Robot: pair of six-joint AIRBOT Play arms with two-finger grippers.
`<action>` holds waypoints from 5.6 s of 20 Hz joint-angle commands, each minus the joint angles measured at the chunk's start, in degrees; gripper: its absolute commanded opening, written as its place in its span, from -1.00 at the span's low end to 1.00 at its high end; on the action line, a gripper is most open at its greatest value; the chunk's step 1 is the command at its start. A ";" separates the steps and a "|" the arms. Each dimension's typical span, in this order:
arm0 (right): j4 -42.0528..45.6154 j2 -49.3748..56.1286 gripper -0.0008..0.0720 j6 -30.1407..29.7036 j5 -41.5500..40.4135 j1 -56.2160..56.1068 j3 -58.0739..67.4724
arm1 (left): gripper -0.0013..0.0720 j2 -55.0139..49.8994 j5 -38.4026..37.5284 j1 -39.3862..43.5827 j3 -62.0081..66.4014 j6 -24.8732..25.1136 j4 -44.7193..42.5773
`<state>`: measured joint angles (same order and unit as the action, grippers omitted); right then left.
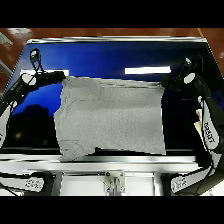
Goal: Fold the shirts.
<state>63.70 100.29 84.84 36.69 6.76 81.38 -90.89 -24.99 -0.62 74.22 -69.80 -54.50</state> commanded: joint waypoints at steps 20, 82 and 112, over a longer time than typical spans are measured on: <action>10.29 2.27 -0.83 6.25 24.20 -1.31 0.04 | -0.89 -5.18 -32.92 -2.10 1.77 -2.10 -21.38; -6.08 -30.03 -0.04 -16.90 33.64 24.06 -55.39 | -0.88 29.35 -43.17 -12.35 -41.44 6.58 9.57; -9.88 -10.01 -0.83 -12.90 3.48 -0.24 -14.99 | -0.88 -3.30 -42.10 -14.12 4.57 7.32 19.08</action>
<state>52.90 87.05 71.64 44.01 9.39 63.51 -88.84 -67.00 -14.61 74.26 -61.78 -38.76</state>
